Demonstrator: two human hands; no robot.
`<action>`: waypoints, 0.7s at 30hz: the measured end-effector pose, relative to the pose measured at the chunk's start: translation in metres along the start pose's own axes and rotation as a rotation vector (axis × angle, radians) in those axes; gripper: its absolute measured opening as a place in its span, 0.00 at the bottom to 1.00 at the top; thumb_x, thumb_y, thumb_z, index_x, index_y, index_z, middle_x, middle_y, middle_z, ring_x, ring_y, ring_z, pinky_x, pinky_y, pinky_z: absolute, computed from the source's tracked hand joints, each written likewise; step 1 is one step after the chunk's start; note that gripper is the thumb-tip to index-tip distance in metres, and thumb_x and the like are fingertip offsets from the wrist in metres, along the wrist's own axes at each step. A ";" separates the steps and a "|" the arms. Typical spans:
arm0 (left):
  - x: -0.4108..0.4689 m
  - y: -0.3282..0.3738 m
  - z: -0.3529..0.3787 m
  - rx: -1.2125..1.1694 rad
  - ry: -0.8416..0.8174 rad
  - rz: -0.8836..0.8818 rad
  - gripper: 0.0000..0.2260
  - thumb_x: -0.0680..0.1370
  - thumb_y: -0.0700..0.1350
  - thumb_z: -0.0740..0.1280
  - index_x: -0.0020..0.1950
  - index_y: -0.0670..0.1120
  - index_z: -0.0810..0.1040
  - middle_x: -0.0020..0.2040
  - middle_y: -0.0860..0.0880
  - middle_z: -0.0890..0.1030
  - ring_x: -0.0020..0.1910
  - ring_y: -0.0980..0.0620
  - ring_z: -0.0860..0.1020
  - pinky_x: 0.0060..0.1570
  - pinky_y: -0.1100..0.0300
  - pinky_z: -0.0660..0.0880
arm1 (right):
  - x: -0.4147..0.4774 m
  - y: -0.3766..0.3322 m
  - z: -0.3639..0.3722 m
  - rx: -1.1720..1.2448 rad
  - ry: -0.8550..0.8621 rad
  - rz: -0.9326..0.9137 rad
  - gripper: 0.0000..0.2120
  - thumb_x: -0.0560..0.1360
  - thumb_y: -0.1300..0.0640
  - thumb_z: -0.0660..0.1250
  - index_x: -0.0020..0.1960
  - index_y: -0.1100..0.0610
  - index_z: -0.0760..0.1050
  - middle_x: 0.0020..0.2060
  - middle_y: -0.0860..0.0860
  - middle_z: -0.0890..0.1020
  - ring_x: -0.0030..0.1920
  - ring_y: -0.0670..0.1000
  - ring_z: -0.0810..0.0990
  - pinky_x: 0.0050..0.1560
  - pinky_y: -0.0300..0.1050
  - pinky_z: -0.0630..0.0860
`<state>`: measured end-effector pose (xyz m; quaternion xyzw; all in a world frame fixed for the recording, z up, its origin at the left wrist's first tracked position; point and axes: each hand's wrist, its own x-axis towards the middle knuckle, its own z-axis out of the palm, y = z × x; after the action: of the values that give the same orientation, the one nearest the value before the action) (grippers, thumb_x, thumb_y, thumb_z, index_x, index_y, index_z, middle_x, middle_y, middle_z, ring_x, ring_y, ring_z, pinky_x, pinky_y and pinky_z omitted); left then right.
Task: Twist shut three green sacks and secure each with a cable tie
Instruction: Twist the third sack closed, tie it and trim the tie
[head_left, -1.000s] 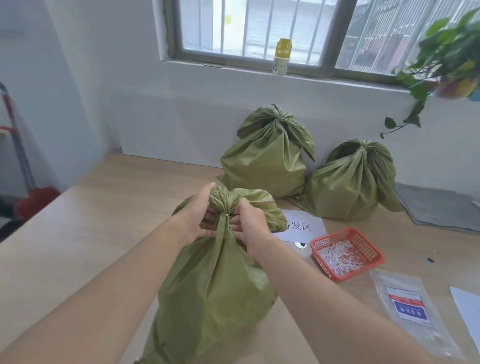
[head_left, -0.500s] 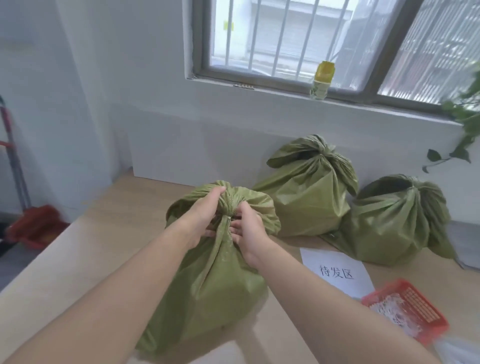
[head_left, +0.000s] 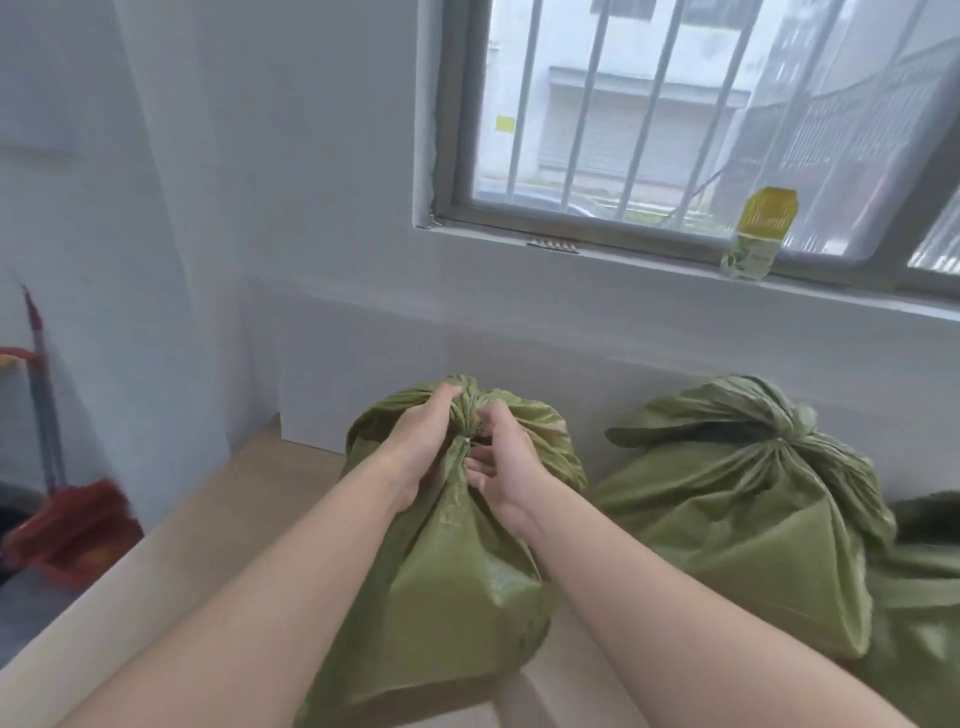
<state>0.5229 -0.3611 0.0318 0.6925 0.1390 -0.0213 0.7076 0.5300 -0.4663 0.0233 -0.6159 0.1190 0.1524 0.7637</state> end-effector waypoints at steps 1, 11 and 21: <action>0.014 0.003 0.003 0.013 0.006 0.023 0.19 0.81 0.59 0.60 0.48 0.48 0.84 0.32 0.53 0.83 0.33 0.53 0.82 0.38 0.59 0.74 | 0.014 -0.005 0.001 0.003 -0.005 -0.018 0.17 0.72 0.44 0.66 0.54 0.55 0.77 0.48 0.57 0.77 0.45 0.56 0.76 0.51 0.51 0.79; 0.104 -0.073 0.025 -0.008 -0.088 -0.087 0.18 0.82 0.62 0.57 0.58 0.54 0.79 0.56 0.55 0.82 0.52 0.59 0.79 0.55 0.60 0.72 | 0.107 0.036 -0.040 0.237 0.114 0.015 0.13 0.81 0.49 0.63 0.58 0.57 0.77 0.62 0.58 0.78 0.61 0.55 0.77 0.67 0.49 0.72; 0.044 -0.068 0.023 0.032 0.066 -0.119 0.33 0.75 0.69 0.55 0.73 0.52 0.73 0.72 0.54 0.75 0.71 0.51 0.73 0.76 0.50 0.63 | 0.051 0.035 -0.049 0.104 0.145 0.055 0.21 0.79 0.43 0.62 0.68 0.50 0.75 0.65 0.52 0.74 0.61 0.54 0.72 0.65 0.52 0.68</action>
<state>0.5536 -0.3797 -0.0441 0.6947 0.2030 -0.0426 0.6887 0.5641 -0.5034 -0.0375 -0.5813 0.1984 0.1218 0.7796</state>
